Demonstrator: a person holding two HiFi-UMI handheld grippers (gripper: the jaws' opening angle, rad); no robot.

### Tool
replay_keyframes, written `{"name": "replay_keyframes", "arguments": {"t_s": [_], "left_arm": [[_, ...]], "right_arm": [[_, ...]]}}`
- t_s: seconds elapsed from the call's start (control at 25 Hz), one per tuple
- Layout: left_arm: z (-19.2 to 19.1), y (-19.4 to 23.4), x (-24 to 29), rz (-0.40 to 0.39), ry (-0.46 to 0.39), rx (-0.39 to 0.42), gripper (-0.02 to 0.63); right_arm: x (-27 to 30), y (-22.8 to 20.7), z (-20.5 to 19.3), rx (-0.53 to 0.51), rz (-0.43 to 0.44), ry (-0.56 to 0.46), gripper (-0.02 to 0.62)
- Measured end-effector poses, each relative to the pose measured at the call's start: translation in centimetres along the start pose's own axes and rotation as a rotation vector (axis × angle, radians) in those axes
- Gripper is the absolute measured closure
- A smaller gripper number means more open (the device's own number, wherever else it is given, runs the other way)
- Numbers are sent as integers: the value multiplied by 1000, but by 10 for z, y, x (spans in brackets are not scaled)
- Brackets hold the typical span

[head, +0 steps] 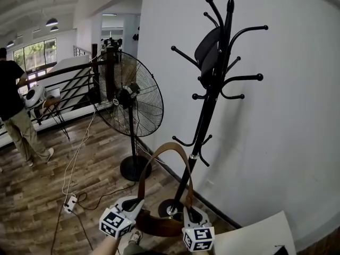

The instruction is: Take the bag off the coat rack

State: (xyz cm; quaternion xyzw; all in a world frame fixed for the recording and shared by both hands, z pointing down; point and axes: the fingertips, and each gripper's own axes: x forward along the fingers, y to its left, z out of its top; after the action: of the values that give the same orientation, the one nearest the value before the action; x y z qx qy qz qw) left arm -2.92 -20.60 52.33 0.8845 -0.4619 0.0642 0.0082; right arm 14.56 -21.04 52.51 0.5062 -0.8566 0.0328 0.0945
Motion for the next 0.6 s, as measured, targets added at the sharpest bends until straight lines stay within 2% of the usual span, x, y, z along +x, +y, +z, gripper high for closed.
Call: {"name": "replay_keyframes", "arguments": {"t_s": [0.16,0.6], "left_arm": [[-2,-5,-3,22,9,-35,589],[-28,-16,-2,-10,51,-58,589]], "right_arm": [[-4,3,-11,-1,12,28,568],[-10,3,-30,-9,1,79,568]]}}
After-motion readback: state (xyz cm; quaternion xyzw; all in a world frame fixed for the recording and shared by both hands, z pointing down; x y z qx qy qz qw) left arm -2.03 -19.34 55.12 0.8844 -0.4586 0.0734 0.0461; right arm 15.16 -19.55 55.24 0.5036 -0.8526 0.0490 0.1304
